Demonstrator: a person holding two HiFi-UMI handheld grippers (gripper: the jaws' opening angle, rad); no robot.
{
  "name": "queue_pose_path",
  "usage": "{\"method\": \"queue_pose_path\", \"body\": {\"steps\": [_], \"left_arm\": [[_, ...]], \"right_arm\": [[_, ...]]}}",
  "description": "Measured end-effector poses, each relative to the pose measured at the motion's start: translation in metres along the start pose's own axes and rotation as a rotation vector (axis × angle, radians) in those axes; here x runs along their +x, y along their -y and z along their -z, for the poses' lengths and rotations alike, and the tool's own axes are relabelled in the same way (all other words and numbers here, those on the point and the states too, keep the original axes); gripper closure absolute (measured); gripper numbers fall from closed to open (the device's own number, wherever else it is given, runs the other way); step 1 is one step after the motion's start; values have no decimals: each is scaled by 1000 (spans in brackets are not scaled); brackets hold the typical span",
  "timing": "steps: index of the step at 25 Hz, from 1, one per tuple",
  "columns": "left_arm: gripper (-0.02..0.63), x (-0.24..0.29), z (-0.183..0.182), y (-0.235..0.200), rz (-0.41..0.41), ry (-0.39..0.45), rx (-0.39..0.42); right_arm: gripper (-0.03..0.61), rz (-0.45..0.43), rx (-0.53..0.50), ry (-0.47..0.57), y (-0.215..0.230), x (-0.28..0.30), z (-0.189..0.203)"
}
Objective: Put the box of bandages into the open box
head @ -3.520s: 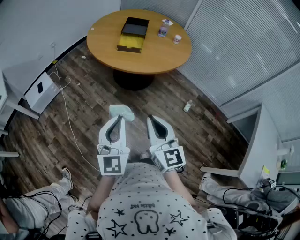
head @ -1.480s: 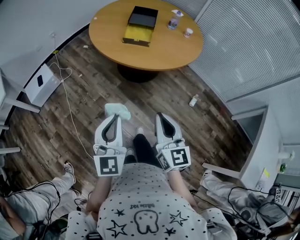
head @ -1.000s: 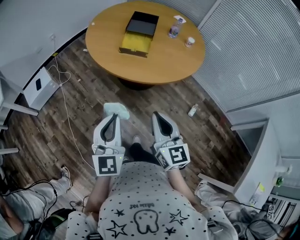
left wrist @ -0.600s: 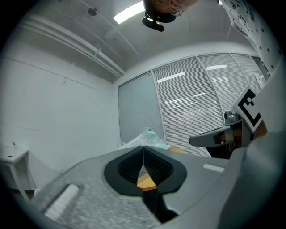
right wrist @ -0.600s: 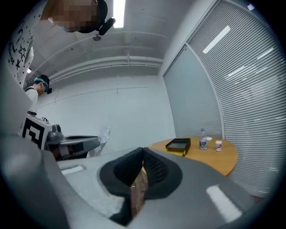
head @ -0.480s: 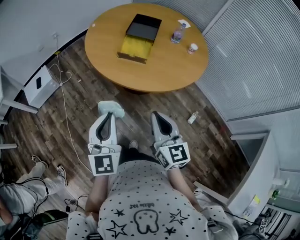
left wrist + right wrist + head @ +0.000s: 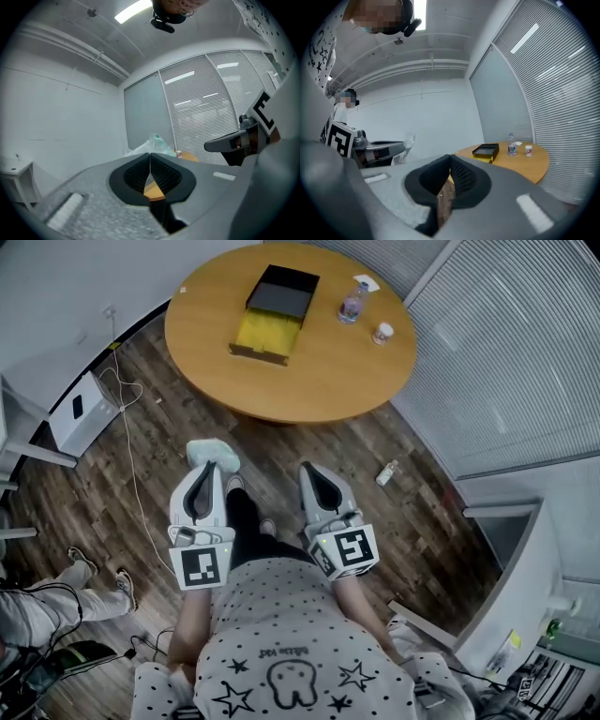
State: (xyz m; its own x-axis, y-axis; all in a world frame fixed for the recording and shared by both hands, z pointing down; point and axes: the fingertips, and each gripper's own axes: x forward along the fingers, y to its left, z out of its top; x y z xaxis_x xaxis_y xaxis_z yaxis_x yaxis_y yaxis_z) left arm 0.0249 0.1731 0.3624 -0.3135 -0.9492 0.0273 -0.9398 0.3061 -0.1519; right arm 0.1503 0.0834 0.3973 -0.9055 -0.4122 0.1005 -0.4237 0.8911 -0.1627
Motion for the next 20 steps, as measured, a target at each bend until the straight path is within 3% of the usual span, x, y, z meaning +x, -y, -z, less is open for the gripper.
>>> {"method": "queue_pose_path", "body": {"steps": [11, 20], "left_arm": [[598, 36, 1, -8, 32, -3, -6], [598, 89, 9, -41, 57, -7, -18]], "right_arm": [[574, 16, 20, 1, 13, 27, -5], [574, 45, 38, -12, 27, 83, -6]]}}
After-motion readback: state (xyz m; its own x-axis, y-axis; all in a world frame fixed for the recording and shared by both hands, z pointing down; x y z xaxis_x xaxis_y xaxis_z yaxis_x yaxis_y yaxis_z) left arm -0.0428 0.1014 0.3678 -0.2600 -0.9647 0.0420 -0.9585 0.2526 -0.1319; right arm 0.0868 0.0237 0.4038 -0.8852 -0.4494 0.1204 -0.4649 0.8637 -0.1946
